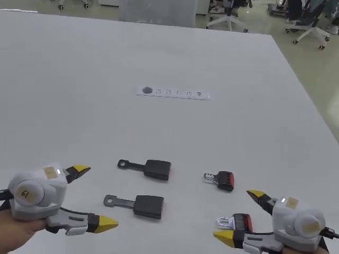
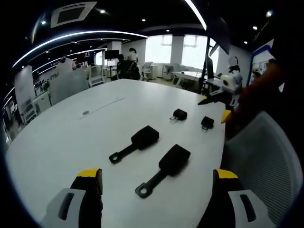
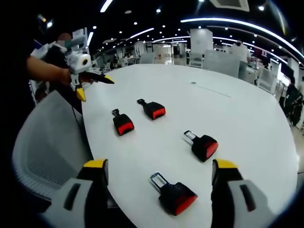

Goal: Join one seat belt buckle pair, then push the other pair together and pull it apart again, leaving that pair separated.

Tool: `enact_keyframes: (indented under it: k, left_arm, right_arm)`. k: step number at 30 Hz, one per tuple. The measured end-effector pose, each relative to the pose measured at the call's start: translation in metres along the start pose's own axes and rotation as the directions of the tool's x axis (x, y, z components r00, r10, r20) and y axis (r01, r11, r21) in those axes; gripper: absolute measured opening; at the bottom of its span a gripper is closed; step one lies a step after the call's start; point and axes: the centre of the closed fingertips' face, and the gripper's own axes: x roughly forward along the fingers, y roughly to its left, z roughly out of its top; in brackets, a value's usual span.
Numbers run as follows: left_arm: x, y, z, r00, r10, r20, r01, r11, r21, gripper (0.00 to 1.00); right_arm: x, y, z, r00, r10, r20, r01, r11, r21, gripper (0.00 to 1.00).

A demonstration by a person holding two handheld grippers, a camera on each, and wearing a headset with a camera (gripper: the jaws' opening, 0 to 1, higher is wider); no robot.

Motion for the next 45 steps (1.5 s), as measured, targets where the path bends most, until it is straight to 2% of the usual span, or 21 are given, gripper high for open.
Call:
enact_keyframes:
  k: [7, 9, 14, 18, 20, 24, 28, 34, 40, 45]
  left_arm:
    - [0.026, -0.015, -0.001, 0.9962, -0.067, -0.055, 0.07, 0.996, 0.055, 0.97]
    - [0.034, -0.013, -0.005, 0.9947, -0.08, -0.065, 0.084, 0.995, 0.061, 0.97]
    - [0.049, -0.018, -0.003, 0.9917, -0.106, -0.073, 0.111, 0.992, 0.064, 0.95]
    - [0.058, -0.019, -0.007, 0.9872, -0.127, -0.097, 0.135, 0.988, 0.077, 0.93]
    - [0.062, -0.021, -0.012, 0.982, -0.142, -0.125, 0.154, 0.984, 0.093, 0.92]
    - [0.07, -0.027, -0.017, 0.9747, -0.167, -0.148, 0.184, 0.977, 0.11, 0.9]
    - [0.08, -0.032, -0.026, 0.961, -0.195, -0.196, 0.225, 0.964, 0.142, 0.88]
    - [0.097, -0.032, -0.03, 0.9466, -0.219, -0.236, 0.265, 0.946, 0.186, 0.85]
    - [0.111, -0.031, -0.036, 0.9403, -0.224, -0.257, 0.283, 0.933, 0.223, 0.75]
    - [0.118, -0.036, -0.045, 0.9189, -0.253, -0.303, 0.33, 0.913, 0.24, 0.74]
  right_arm:
    - [-0.001, -0.005, -0.014, 0.9987, 0.036, -0.035, -0.037, 0.999, -0.016, 0.9]
    - [-0.002, -0.006, -0.018, 0.9979, 0.047, -0.044, -0.048, 0.999, -0.017, 0.89]
    - [-0.002, -0.01, -0.027, 0.9947, 0.073, -0.073, -0.074, 0.997, -0.022, 0.89]
    - [0.001, -0.01, -0.033, 0.9911, 0.098, -0.09, -0.1, 0.995, -0.022, 0.88]
    - [0.002, -0.009, -0.039, 0.9871, 0.114, -0.112, -0.118, 0.993, -0.029, 0.88]
    - [0.004, -0.008, -0.044, 0.9829, 0.134, -0.126, -0.14, 0.99, -0.035, 0.87]
    - [0.007, -0.006, -0.049, 0.9785, 0.152, -0.139, -0.159, 0.987, -0.036, 0.85]
    - [0.008, -0.008, -0.053, 0.9719, 0.175, -0.157, -0.184, 0.982, -0.043, 0.83]
    - [0.009, -0.011, -0.062, 0.9617, 0.191, -0.197, -0.208, 0.976, -0.069, 0.79]
    - [0.01, -0.015, -0.064, 0.9549, 0.207, -0.213, -0.227, 0.971, -0.076, 0.74]
